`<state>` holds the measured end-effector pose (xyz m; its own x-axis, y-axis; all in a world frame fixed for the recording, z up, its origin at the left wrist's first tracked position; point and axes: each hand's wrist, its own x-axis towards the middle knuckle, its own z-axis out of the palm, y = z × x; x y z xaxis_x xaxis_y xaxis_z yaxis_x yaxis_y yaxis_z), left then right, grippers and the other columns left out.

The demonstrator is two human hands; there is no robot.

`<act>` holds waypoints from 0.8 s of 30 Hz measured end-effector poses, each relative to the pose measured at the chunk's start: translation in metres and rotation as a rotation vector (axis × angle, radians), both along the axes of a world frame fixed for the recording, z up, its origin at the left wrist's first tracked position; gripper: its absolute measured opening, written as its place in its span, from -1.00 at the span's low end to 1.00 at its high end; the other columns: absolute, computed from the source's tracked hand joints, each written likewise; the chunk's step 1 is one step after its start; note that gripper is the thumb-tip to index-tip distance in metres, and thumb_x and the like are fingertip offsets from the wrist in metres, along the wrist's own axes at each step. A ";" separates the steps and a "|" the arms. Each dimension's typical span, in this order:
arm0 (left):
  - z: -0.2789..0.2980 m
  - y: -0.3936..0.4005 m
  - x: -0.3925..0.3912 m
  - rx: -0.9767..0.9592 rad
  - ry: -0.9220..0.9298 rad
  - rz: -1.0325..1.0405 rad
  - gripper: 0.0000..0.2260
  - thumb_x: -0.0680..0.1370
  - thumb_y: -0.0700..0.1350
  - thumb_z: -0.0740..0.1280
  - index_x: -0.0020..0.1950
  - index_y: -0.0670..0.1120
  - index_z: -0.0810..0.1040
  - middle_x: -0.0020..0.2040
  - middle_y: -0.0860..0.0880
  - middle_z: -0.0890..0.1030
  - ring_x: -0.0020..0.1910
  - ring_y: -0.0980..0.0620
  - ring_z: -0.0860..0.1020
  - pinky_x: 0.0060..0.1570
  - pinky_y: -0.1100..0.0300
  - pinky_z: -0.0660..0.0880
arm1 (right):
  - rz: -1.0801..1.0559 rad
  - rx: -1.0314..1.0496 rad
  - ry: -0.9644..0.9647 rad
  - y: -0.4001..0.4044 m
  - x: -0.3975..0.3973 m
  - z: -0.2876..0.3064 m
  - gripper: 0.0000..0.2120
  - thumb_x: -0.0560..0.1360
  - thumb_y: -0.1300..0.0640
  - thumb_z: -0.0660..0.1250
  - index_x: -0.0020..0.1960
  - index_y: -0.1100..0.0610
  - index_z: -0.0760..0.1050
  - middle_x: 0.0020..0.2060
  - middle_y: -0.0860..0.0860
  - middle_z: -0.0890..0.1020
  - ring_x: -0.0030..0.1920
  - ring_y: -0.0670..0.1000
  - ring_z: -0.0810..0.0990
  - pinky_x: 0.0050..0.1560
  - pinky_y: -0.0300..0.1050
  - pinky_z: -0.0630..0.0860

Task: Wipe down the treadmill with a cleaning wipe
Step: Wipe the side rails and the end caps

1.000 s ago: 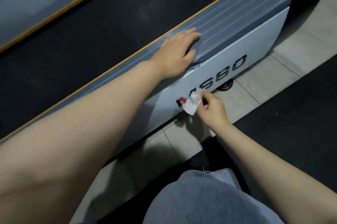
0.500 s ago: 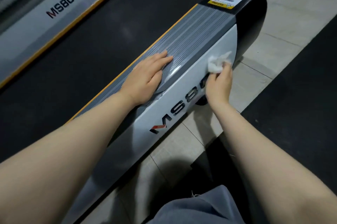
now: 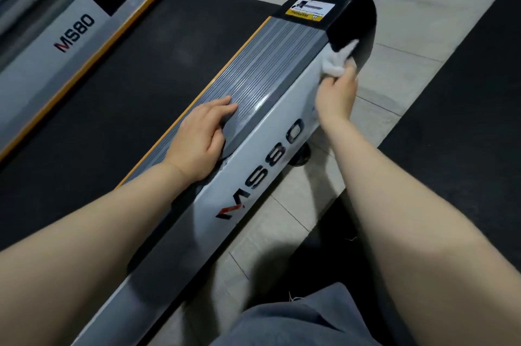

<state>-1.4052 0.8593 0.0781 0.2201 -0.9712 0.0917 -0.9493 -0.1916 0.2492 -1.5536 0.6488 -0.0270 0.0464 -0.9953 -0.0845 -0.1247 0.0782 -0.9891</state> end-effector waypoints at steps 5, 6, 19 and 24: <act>0.005 -0.009 -0.007 0.023 -0.095 0.075 -0.58 0.40 -0.19 0.07 0.22 -0.14 0.47 0.33 -0.07 0.48 0.28 -0.09 0.39 0.34 -0.06 0.31 | 0.021 0.483 -0.111 0.033 0.010 -0.029 -0.68 0.61 0.16 0.07 0.35 0.09 0.33 0.17 0.09 0.56 0.10 0.13 0.56 0.11 0.05 0.50; 0.007 -0.016 -0.008 0.018 -0.131 0.100 -0.64 0.39 -0.21 0.08 0.13 -0.15 0.47 0.23 -0.10 0.50 0.18 -0.12 0.40 0.23 -0.05 0.35 | 0.070 0.595 -0.102 0.054 0.011 -0.036 -0.68 0.62 0.16 0.05 0.35 0.10 0.32 0.16 0.12 0.57 0.04 0.13 0.58 0.02 0.03 0.51; 0.004 -0.140 -0.008 0.089 0.040 -0.066 -0.57 0.67 -0.12 0.10 0.56 0.00 0.28 0.58 0.03 0.23 0.56 0.10 0.15 0.54 0.13 0.05 | 0.058 0.582 -0.150 0.032 0.004 -0.061 -0.65 0.58 0.05 0.06 0.31 0.12 0.38 0.04 0.06 0.55 0.04 0.13 0.56 0.07 0.02 0.45; 0.004 -0.140 -0.007 0.073 0.061 -0.058 -0.58 0.68 -0.11 0.10 0.56 0.01 0.29 0.58 0.04 0.23 0.56 0.11 0.15 0.54 0.15 0.05 | 0.139 0.247 -0.199 0.071 0.004 -0.052 -0.80 0.56 0.11 0.13 0.06 -0.17 0.39 0.06 -0.01 0.53 -0.01 -0.03 0.55 -0.01 -0.13 0.51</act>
